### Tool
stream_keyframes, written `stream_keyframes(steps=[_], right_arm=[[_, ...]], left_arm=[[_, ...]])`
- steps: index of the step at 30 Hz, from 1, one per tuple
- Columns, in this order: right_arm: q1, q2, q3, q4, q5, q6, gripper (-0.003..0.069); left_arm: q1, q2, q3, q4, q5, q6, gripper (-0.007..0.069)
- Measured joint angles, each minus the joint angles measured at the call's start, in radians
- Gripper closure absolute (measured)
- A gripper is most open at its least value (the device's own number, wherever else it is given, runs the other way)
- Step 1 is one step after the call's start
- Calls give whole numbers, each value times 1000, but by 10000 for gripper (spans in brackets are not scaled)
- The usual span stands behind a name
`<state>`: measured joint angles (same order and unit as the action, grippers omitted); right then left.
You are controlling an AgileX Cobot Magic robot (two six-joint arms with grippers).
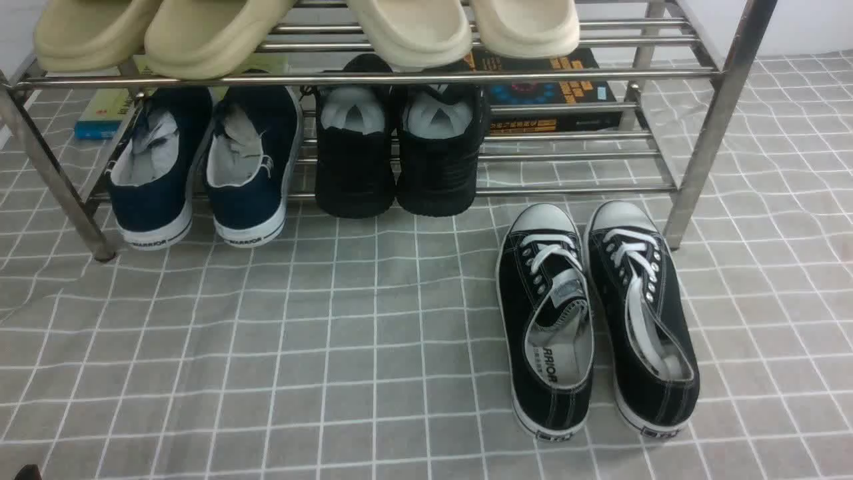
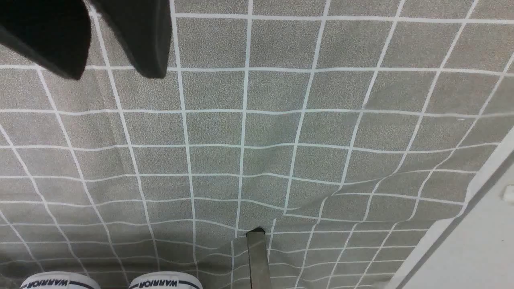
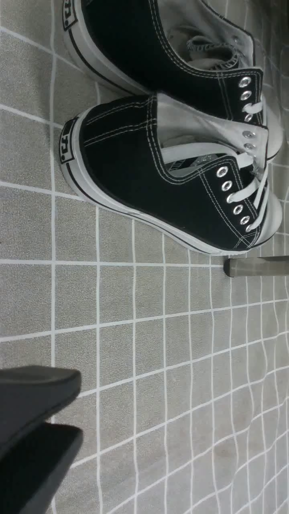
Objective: Take the shoes off the shelf with your hand from the grey coffee tablecloth.
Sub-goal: 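Grasp the leftmost shoe on the bottom shelf of the shoe rack with the left gripper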
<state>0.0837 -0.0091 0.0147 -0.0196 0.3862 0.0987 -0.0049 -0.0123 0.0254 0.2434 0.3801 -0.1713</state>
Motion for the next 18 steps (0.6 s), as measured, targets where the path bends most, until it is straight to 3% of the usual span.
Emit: stream_keyframes(steps=[18], right_arm=[[0,0,0,0,0,0,486]], left_arm=[[0,0,0,0,0,0,384]])
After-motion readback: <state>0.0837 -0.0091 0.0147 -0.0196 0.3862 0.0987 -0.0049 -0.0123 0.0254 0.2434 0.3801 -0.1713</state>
